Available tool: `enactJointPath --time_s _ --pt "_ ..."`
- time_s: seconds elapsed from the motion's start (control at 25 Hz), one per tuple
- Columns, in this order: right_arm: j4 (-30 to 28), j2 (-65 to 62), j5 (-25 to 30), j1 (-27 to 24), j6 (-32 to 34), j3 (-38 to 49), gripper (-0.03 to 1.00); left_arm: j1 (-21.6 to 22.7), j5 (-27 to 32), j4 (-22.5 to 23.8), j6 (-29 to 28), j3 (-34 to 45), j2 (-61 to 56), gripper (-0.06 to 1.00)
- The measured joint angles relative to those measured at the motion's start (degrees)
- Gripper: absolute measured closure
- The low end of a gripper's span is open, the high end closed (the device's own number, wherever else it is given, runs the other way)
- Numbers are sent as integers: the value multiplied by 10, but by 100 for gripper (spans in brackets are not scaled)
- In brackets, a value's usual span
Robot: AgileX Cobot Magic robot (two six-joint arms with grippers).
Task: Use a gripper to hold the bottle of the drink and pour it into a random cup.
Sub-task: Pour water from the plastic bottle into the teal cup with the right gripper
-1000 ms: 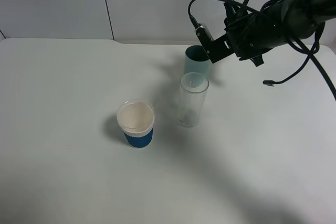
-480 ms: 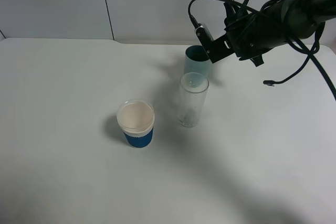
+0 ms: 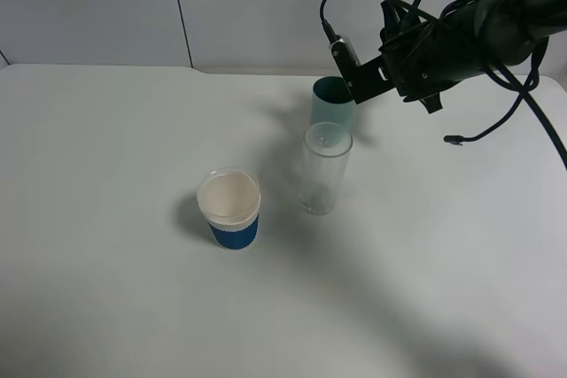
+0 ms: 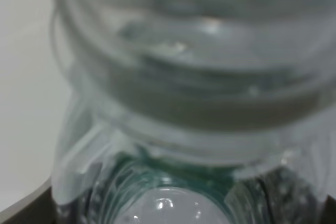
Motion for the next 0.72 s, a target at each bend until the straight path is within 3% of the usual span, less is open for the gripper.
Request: enactJointPath --time_s 0.72 --pt "-3 0 4 7 -5 -1 40 0 0 0 0 0 0 -5"
